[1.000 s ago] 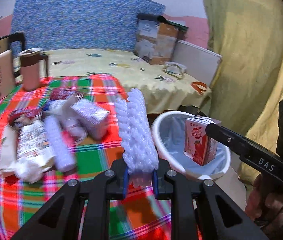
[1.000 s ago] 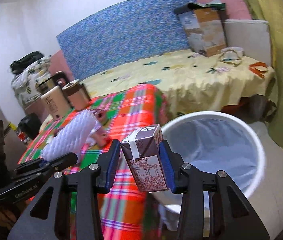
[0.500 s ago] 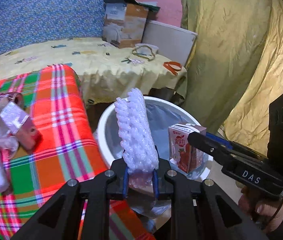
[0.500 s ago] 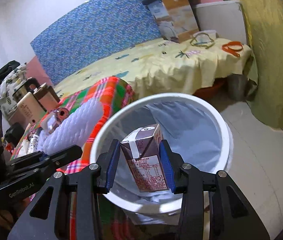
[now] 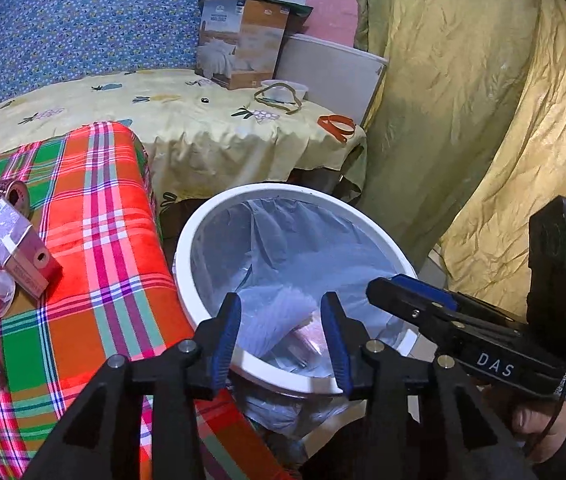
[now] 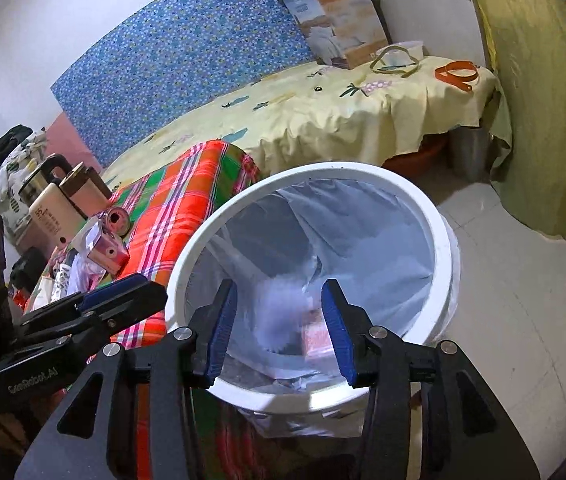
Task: Collect trash
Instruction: 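Move both open tools back over the trash on the cloth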
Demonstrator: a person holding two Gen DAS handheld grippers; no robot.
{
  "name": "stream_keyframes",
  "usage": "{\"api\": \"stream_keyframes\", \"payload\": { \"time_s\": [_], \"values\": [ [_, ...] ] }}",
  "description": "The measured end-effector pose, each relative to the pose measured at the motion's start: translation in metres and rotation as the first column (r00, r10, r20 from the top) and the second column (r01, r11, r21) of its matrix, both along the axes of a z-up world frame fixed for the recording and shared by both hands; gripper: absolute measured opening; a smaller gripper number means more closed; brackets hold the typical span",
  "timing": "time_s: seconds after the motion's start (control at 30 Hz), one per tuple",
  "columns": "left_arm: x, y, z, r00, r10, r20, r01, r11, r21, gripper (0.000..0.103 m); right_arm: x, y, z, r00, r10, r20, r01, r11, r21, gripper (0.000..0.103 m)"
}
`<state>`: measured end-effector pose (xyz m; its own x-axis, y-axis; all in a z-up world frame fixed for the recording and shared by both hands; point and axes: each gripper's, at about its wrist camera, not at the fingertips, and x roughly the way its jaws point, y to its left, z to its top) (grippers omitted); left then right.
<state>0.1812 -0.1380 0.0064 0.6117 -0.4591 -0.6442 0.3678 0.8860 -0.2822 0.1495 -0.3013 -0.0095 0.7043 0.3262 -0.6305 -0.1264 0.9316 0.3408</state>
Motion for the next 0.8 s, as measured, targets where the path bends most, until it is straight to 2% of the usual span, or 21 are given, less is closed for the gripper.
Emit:
{"api": "stream_keyframes", "payload": {
  "time_s": [0.2, 0.43, 0.6, 0.8],
  "values": [
    [-0.008, 0.015, 0.002, 0.999, 0.036, -0.001, -0.036, 0.999, -0.023, 0.043, -0.01, 0.002, 0.007, 1.0, -0.002, 0.016, 0.002, 1.0, -0.02, 0.049],
    [-0.03, 0.037, 0.006, 0.995, 0.1, 0.025, -0.1, 0.995, -0.016, 0.043, -0.024, 0.019, 0.015, 0.998, 0.039, 0.053, -0.037, 0.999, -0.04, 0.053],
    [-0.048, 0.058, 0.009, 0.986, 0.157, 0.052, -0.157, 0.988, -0.008, 0.043, -0.033, 0.039, 0.018, 0.993, 0.103, 0.064, -0.099, 0.993, -0.07, 0.053],
    [-0.067, 0.084, 0.005, 0.973, 0.224, 0.061, -0.224, 0.974, 0.003, 0.043, -0.041, 0.063, 0.015, 0.981, 0.188, 0.037, -0.185, 0.98, -0.073, 0.053]
  ]
}}
